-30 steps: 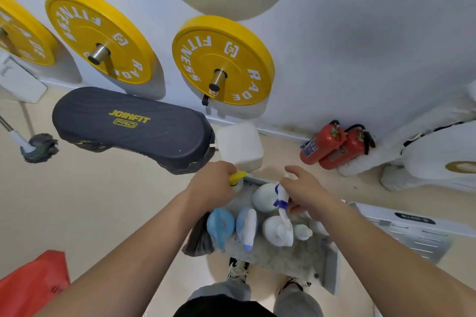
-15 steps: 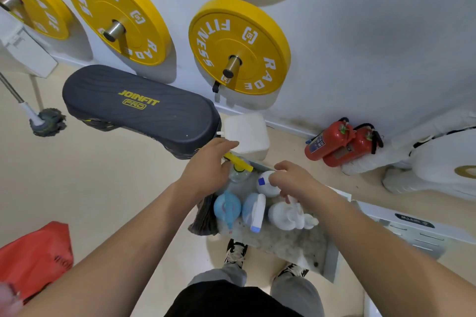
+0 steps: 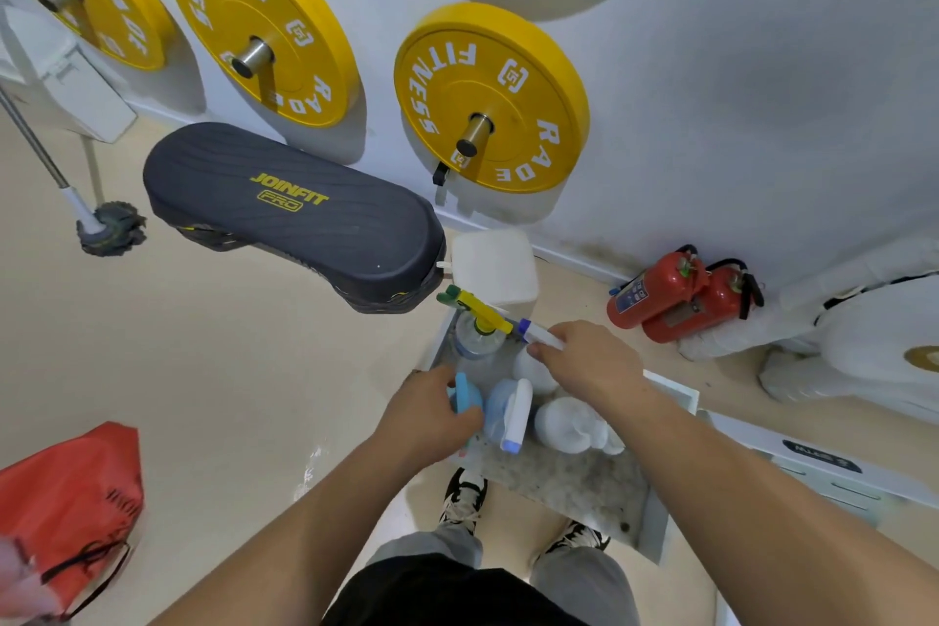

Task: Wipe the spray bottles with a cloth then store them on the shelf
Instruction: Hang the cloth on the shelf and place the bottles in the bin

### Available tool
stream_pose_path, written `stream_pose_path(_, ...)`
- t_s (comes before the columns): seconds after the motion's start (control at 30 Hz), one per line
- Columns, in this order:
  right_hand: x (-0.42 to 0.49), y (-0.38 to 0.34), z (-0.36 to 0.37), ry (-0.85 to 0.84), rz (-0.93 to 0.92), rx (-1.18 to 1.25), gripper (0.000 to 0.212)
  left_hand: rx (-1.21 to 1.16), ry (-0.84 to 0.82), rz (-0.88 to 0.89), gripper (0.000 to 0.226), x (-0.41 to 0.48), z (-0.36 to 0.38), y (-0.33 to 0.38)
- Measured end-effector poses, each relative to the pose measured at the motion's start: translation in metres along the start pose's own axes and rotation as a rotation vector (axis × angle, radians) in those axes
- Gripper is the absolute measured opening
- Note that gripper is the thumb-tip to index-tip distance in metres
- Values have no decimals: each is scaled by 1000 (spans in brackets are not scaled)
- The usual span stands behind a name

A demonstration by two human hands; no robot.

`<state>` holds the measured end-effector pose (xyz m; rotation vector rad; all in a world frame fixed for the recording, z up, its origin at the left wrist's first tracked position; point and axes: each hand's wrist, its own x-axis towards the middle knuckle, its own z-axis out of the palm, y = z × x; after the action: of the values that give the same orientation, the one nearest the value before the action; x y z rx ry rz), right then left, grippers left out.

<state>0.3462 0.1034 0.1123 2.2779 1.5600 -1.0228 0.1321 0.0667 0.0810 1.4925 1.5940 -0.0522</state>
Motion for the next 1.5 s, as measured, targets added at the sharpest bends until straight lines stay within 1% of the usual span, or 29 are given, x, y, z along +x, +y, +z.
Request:
stream_pose_path(0.03, -1, 0, 1, 3, -8, 7, 28, 7, 19, 15, 28, 0, 1, 0)
stream_pose_path(0.1, -3, 2, 3, 12, -26, 22, 26, 103, 55, 75, 22, 1, 1, 1)
stream_pose_path(0.17, -5, 6, 4, 27, -36, 54, 25, 234, 98, 133, 23, 3, -2, 3)
stream_pose_path(0.27, -9, 8, 5, 40, -39, 96, 28, 378, 119, 230, 32, 5, -10, 11)
stream_pose_path(0.3, -9, 8, 4, 31, -40, 111, 31, 446, 109, 258, 35, 6, -11, 13)
stream_pose_path(0.37, -12, 8, 2, 9, -39, 149, 51, 595, 66, 289, 42, 9, -13, 14)
stream_pose_path(0.4, -13, 10, 1, 5, -34, 183, 60, 643, 48, 295, 46, 12, -14, 13)
stream_pose_path(0.43, -15, 12, -1, 7, -31, 215, 64, 668, 36, 298, 48, 14, -14, 11)
stream_pose_path(0.53, -24, 26, -4, 36, 3, 300, 65, 670, 42, 326, 53, 16, -12, 10)
stream_pose_path(0.6, -35, 39, -3, 52, 38, 374, 64, 595, 73, 353, 55, 10, -12, 14)
stream_pose_path(0.67, -46, 51, 1, 43, 72, 433, 61, 487, 229, 440, 44, -2, -13, 22)
stream_pose_path(0.7, -51, 55, 3, 30, 83, 462, 62, 437, 314, 474, 33, -10, -12, 27)
stream_pose_path(0.73, -55, 58, 7, 23, 89, 494, 66, 388, 366, 490, 24, -19, -9, 33)
stream_pose_path(0.77, -58, 60, 10, 20, 89, 527, 68, 351, 337, 464, 23, -27, -6, 40)
stream_pose_path(0.8, -60, 62, 14, 24, 80, 564, 63, 335, 244, 406, 28, -32, 0, 45)
stream_pose_path(0.87, -65, 63, 21, 31, 49, 633, 35, 358, 15, 301, 39, -33, 16, 50)
stream_pose_path(0.9, -68, 63, 24, 42, 40, 648, 25, 354, -40, 282, 41, -31, 24, 49)
stream_pose_path(0.93, -70, 63, 26, 56, 31, 655, 20, 331, -59, 274, 39, -28, 31, 47)
stream_pose_path(1.03, -74, 66, 28, 107, 25, 621, 39, 255, -68, 260, 26, -20, 39, 42)
stream_pose_path(1.1, -76, 70, 28, 126, 42, 581, 39, 235, -76, 261, 27, -17, 39, 39)
stream_pose_path(1.23, -75, 76, 35, 133, 48, 526, 35, 268, -88, 276, 42, -18, 36, 36)
stream_pose_path(1.3, -75, 77, 40, 129, 48, 522, 33, 299, -92, 285, 46, -18, 34, 37)
stream_pose_path(1.43, -79, 75, 41, 98, 2, 516, 35, 374, -113, 349, 36, -14, 32, 36)
stream_pose_path(1.5, -77, 75, 39, 95, 1, 491, 38, 410, -107, 391, 36, -11, 30, 38)
